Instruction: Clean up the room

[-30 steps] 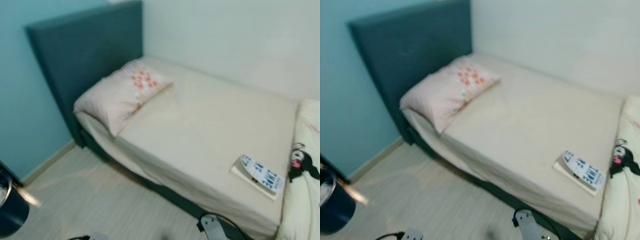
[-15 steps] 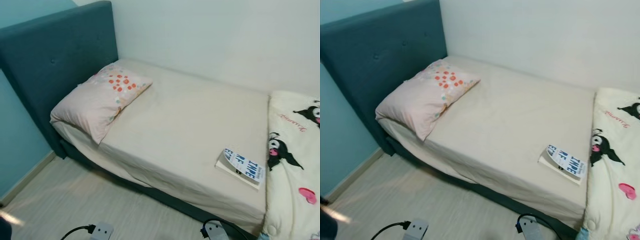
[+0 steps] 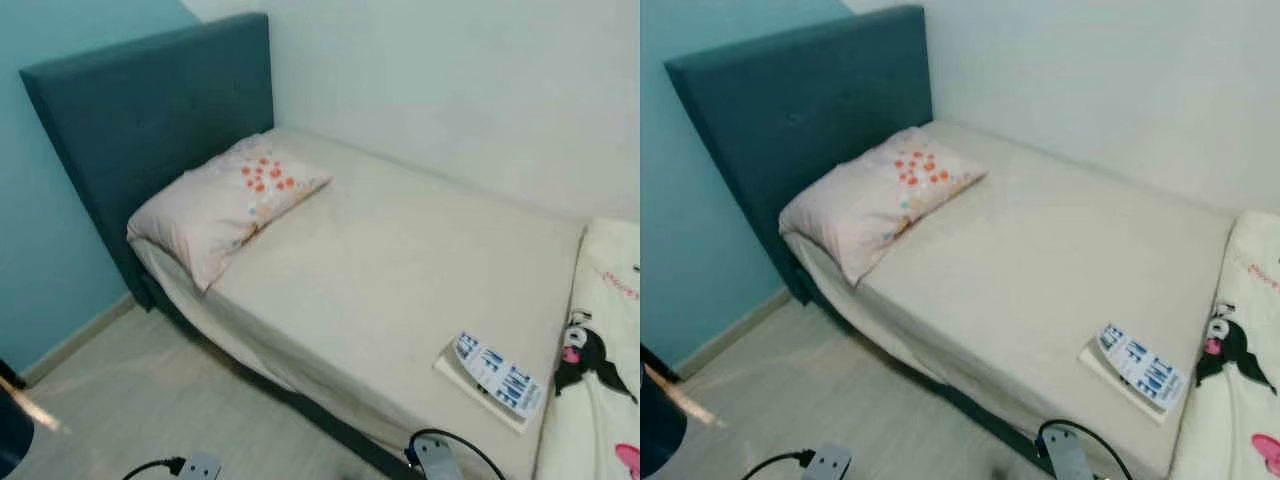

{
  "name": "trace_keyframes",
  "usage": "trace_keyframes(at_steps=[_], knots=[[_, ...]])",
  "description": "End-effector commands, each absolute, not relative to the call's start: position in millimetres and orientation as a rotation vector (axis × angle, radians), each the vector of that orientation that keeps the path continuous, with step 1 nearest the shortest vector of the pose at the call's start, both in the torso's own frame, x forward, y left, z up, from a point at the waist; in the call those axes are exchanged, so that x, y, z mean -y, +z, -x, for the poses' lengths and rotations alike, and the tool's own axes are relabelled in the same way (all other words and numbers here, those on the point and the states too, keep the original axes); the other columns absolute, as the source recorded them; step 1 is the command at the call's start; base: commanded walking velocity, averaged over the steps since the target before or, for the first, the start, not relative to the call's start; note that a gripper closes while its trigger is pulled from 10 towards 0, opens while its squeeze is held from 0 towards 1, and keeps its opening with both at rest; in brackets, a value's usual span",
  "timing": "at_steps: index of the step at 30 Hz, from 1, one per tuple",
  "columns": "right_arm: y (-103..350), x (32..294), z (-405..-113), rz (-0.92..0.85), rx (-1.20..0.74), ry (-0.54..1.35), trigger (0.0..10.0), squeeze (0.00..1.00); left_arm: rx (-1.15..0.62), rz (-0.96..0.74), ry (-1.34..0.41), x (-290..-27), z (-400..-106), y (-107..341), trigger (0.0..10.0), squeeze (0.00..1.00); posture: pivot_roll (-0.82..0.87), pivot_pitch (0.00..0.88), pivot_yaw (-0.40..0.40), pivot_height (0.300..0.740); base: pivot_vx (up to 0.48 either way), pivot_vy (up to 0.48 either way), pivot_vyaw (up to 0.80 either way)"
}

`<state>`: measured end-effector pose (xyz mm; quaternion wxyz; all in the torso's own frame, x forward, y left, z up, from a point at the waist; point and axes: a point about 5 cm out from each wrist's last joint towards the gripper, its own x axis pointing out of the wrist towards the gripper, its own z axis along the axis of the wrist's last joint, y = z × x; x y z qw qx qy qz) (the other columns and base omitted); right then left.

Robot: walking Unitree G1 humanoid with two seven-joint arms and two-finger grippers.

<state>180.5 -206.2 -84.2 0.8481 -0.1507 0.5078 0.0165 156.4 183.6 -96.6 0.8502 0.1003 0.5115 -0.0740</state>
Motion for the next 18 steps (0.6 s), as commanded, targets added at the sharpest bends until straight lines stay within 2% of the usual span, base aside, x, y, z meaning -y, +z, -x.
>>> trace_keyframes(at_steps=[1,6,15,18], knots=[[-85,209,-177,0.316,-1.087,0.024,10.0,0.00,-1.102,-0.207,-0.160,-184,-150,-99,10.0,0.00,-0.05,0.080,-0.002,0.735,0.000,-0.469,0.00],[-85,208,-177,0.314,-1.086,0.024,10.0,0.00,-1.095,-0.203,-0.167,-173,-155,-99,10.0,0.00,-0.05,0.084,-0.002,0.735,0.000,-0.457,0.00],[-84,207,-181,0.291,-1.061,0.008,10.0,0.00,-1.066,-0.187,-0.142,-165,-162,-96,10.0,0.00,-0.05,0.084,-0.002,0.735,0.000,0.000,0.00],[-83,207,-182,0.281,-1.049,0.004,10.0,0.00,-1.041,-0.182,-0.153,-151,-176,-91,10.0,0.00,-0.06,0.084,-0.002,0.735,0.000,0.000,0.00]])
